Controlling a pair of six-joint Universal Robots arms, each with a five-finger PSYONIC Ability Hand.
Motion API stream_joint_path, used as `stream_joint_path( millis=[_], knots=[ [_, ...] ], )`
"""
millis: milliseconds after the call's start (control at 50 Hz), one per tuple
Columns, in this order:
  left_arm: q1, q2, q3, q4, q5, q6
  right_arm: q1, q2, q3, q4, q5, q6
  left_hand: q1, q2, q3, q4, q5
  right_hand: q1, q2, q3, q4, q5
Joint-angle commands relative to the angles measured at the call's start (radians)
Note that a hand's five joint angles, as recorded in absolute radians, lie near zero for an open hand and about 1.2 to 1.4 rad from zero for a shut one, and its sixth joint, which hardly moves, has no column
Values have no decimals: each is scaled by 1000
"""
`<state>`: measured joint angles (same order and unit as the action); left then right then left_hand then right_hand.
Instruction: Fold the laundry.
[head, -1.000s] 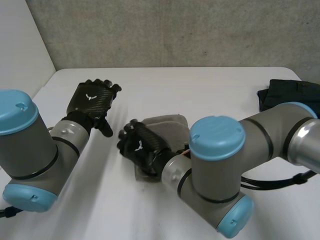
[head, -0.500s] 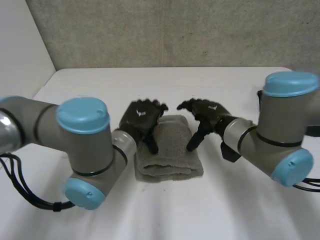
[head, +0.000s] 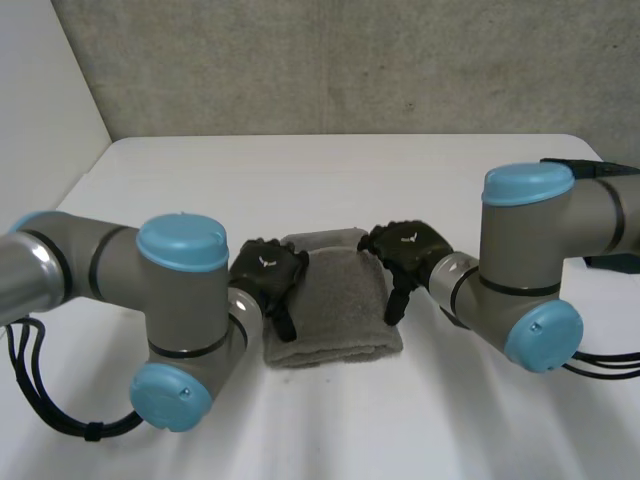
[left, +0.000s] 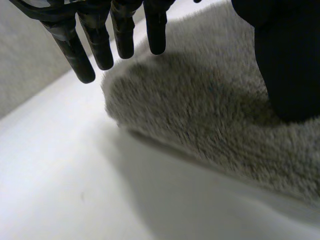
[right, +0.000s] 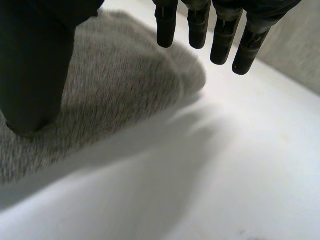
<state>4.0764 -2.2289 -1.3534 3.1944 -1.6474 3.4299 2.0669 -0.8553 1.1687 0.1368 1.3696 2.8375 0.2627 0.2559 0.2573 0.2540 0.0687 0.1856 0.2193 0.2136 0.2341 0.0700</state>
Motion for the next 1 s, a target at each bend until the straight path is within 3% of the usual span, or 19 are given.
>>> stream_joint_path(
  millis=[20, 180, 360, 480, 680, 860, 1000],
  knots=[
    [9, 181, 11, -1, 76, -8, 4, -168, 84, -64, 60, 11, -2, 5, 3, 6, 17, -11, -45, -39, -60, -70],
    [73, 377, 36, -103, 250, -47, 83, -367, 336, -238, 154, 11, 4, 10, 9, 12, 23, -11, -45, -39, -60, -70],
    [144, 407, 122, -319, 411, -161, 202, -341, 488, -350, 163, 13, 7, 13, 12, 15, 26, -11, -45, -39, -60, -70],
    [150, 407, 122, -330, 420, -164, 283, -205, 470, -446, 206, -7, 4, 10, 9, 12, 23, -11, -45, -39, -60, -70],
    [147, 405, 105, -330, 423, -163, 289, -74, 391, -473, 261, -72, 1, 8, 6, 9, 20, -11, -45, -39, -60, -70],
    [142, 399, 103, -330, 423, -164, 288, -30, 350, -526, 252, -76, 1, 8, 6, 9, 20, 375, 341, 346, 326, 316],
    [144, 396, 103, -330, 423, -166, 289, -7, 325, -539, 247, -101, 1, 8, 6, 9, 20, 469, 435, 441, 420, 410]
  ],
)
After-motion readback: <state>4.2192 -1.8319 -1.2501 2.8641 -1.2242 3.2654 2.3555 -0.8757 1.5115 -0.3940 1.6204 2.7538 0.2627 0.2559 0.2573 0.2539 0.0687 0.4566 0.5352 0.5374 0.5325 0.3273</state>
